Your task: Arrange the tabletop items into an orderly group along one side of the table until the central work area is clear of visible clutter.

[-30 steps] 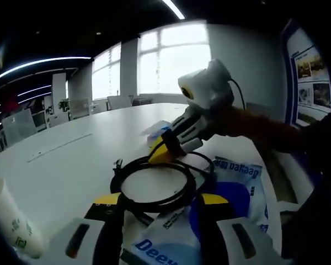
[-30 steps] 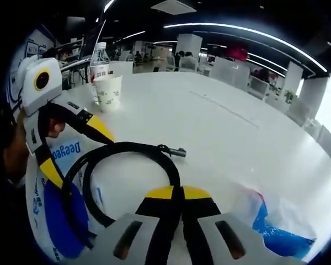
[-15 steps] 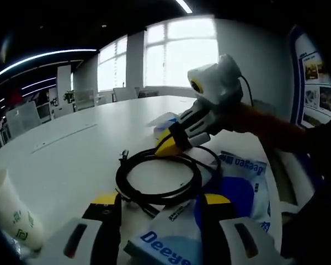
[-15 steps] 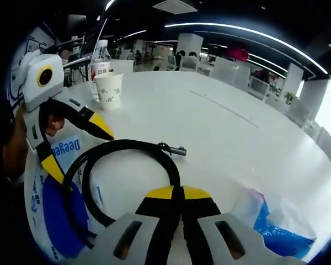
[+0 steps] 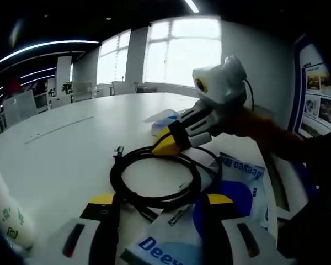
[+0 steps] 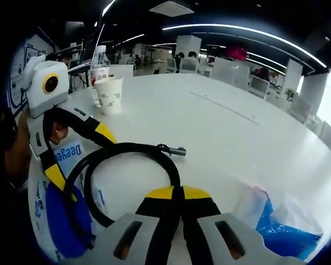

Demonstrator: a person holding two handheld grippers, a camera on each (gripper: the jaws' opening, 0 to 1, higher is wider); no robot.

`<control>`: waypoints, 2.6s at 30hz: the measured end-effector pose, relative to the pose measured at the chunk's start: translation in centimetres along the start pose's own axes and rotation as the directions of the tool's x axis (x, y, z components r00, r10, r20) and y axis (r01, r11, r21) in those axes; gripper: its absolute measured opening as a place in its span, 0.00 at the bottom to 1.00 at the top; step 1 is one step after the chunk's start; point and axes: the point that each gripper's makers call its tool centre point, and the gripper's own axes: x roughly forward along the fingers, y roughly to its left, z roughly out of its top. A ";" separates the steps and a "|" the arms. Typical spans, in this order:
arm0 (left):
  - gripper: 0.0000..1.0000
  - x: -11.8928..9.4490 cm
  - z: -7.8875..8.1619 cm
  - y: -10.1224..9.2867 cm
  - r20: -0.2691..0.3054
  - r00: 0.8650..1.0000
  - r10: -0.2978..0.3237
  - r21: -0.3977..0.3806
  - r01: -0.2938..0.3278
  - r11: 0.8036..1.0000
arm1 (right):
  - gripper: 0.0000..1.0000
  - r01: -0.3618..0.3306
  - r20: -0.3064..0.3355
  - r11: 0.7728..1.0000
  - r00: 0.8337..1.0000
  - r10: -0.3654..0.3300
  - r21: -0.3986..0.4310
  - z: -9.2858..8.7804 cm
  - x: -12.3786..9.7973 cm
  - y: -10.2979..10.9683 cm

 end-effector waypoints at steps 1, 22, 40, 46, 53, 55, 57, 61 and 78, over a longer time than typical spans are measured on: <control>0.60 0.0 0.1 0.0 0.004 1.000 0.000 0.002 0.000 1.000 | 0.00 -0.001 0.002 1.000 1.000 0.001 0.003 0.0 0.1 -0.2; 0.59 -2.4 2.0 -0.1 0.097 0.995 0.013 0.041 -0.018 0.999 | 0.00 0.036 0.072 0.998 0.997 -0.033 -0.043 3.1 -1.9 -0.7; 0.58 -5.7 6.1 -0.3 0.184 0.982 0.038 0.102 -0.058 0.993 | 0.00 0.082 0.166 0.993 0.984 -0.066 -0.090 8.3 -5.1 -0.3; 0.58 -6.9 7.5 -0.2 0.204 0.978 0.047 0.125 -0.073 0.989 | 0.00 0.097 0.190 0.989 0.979 -0.076 -0.108 9.9 -6.1 0.0; 0.58 -7.8 8.3 -0.3 0.218 0.974 0.054 0.139 -0.086 0.987 | 0.00 0.107 0.207 0.987 0.975 -0.080 -0.123 11.1 -6.7 0.3; 0.58 -7.9 8.4 -0.2 0.220 0.974 0.055 0.139 -0.087 0.986 | 0.00 0.107 0.208 0.986 0.975 -0.080 -0.125 11.2 -6.7 0.3; 0.58 -8.0 8.4 -0.3 0.223 0.973 0.056 0.137 -0.088 0.987 | 0.00 0.105 0.208 0.987 0.975 -0.078 -0.124 11.1 -6.7 0.4; 0.58 -7.8 8.1 -0.6 0.218 0.974 0.053 0.139 -0.085 0.987 | 0.00 0.103 0.202 0.988 0.976 -0.078 -0.116 10.5 -6.8 0.5; 0.58 -4.9 8.5 -4.8 0.208 0.978 -0.025 0.171 -0.012 0.985 | 0.00 0.155 0.185 0.986 0.973 -0.142 -0.062 6.5 -10.6 -1.3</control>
